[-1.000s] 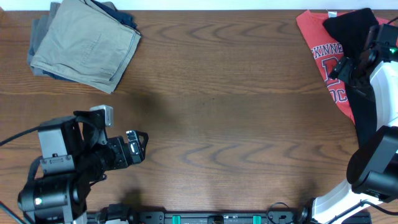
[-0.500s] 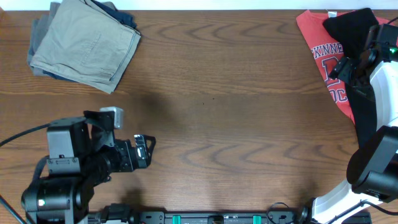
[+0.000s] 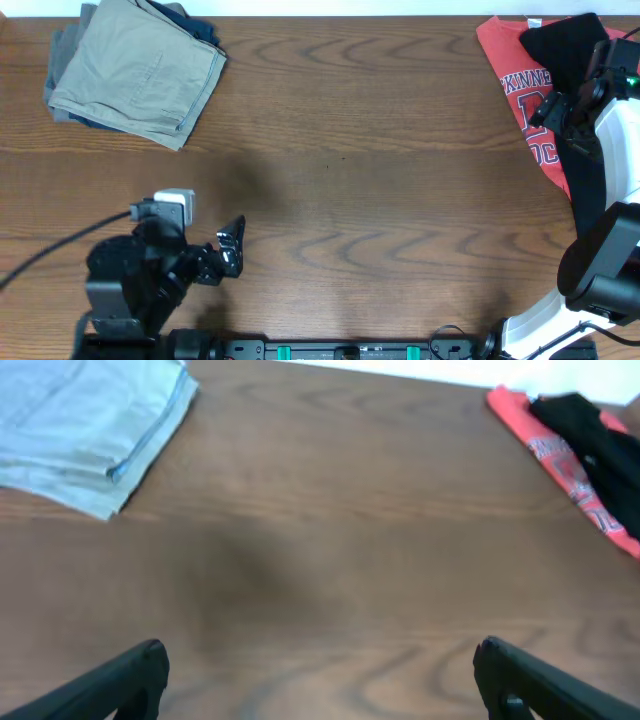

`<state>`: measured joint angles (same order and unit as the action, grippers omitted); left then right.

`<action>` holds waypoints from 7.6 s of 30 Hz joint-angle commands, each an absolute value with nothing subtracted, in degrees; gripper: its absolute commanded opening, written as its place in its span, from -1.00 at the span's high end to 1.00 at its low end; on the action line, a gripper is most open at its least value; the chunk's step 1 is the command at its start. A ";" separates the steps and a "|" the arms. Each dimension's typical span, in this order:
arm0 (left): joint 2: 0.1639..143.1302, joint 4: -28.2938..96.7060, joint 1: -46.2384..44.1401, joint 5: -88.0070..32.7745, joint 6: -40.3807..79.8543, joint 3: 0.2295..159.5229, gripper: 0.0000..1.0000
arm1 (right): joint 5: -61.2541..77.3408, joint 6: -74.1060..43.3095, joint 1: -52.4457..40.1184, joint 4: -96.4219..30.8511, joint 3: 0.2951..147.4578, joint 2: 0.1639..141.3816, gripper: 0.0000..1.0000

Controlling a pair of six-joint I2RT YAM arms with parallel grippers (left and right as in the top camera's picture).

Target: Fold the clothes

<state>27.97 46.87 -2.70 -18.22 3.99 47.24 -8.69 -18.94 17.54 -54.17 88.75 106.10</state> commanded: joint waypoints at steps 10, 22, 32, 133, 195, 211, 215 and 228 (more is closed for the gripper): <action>11.09 20.73 -2.87 -16.82 3.01 23.18 -0.96 | -9.21 -19.68 17.61 -54.24 88.95 106.39 -0.99; 1.98 -3.75 -2.87 -11.79 3.07 5.93 -0.96 | -9.21 -19.68 17.61 -54.24 88.95 106.39 -0.98; 0.10 -4.12 -2.81 -2.02 5.17 0.21 -0.96 | -9.21 -19.68 17.61 -54.24 88.95 106.39 -0.99; 0.23 4.03 -2.81 -0.60 5.17 0.23 -0.96 | 1.02 -21.45 -4.58 -35.00 51.07 20.14 -0.99; 0.23 4.03 -2.81 -0.58 5.17 0.23 -0.96 | 2.85 -1.63 -5.54 -4.10 0.32 0.27 -0.99; 0.23 4.03 -2.81 -0.58 5.17 0.23 -0.96 | 2.87 -1.63 -5.54 -4.08 0.32 0.27 -0.99; 0.23 4.03 -2.81 -0.60 5.15 0.23 -0.96 | 2.85 -1.63 -5.54 -4.08 0.32 0.27 -0.98; 0.23 4.03 -2.81 -0.60 5.17 0.23 -0.96 | 2.85 -1.63 -5.54 -4.08 0.32 0.27 -0.98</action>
